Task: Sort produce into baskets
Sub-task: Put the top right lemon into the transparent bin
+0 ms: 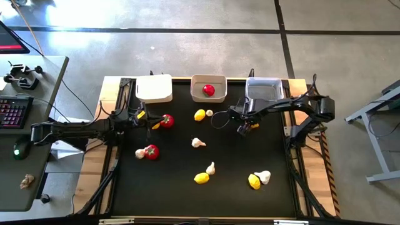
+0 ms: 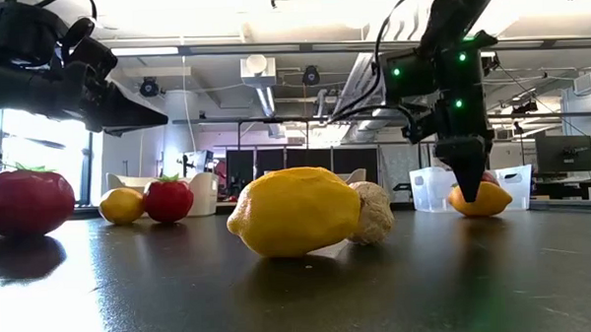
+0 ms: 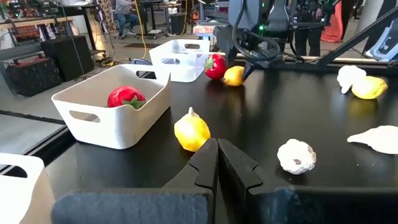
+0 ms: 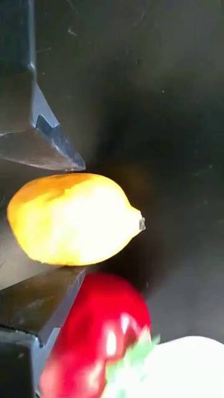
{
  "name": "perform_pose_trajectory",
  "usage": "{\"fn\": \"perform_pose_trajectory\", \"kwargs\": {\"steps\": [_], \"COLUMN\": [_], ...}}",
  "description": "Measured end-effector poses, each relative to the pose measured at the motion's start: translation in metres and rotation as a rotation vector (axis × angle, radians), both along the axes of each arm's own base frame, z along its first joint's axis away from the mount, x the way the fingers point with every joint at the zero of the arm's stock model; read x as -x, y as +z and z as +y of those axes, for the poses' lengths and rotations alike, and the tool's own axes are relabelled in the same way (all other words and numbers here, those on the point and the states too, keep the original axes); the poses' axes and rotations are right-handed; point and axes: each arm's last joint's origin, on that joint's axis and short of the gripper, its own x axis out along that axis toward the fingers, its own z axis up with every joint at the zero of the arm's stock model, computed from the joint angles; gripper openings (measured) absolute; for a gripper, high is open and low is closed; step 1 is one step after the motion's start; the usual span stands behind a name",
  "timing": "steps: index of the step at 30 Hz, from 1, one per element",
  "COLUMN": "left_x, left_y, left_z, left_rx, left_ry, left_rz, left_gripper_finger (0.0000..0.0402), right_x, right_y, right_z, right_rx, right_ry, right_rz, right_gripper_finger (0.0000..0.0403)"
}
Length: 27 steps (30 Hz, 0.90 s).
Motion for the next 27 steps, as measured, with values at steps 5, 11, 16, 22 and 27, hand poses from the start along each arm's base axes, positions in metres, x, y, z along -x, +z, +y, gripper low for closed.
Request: {"fn": "perform_pose_trajectory", "kwargs": {"steps": [5, 11, 16, 22, 27], "left_x": [0.000, 0.000, 0.000, 0.000, 0.000], "left_y": [0.000, 0.000, 0.000, 0.000, 0.000], "left_z": [0.000, 0.000, 0.000, 0.000, 0.000], "left_rx": [0.005, 0.007, 0.007, 0.007, 0.009], "left_ry": [0.001, 0.001, 0.001, -0.001, -0.001], "left_rz": [-0.002, -0.003, -0.003, -0.003, 0.002], "left_gripper_finger": [0.0000, 0.0000, 0.0000, 0.0000, 0.0000], "right_x": [-0.002, -0.006, -0.025, -0.034, -0.029], "right_y": [-0.007, -0.003, 0.025, 0.069, 0.100], "right_z": [0.001, 0.002, 0.004, -0.017, -0.047], "right_rx": [-0.047, -0.130, -0.192, -0.158, 0.011], "right_ry": [0.002, -0.006, 0.035, -0.016, 0.004], "right_rz": [0.021, -0.002, -0.092, -0.119, -0.075], "right_gripper_finger": [0.0244, 0.0211, 0.0203, 0.0201, 0.0200]}}
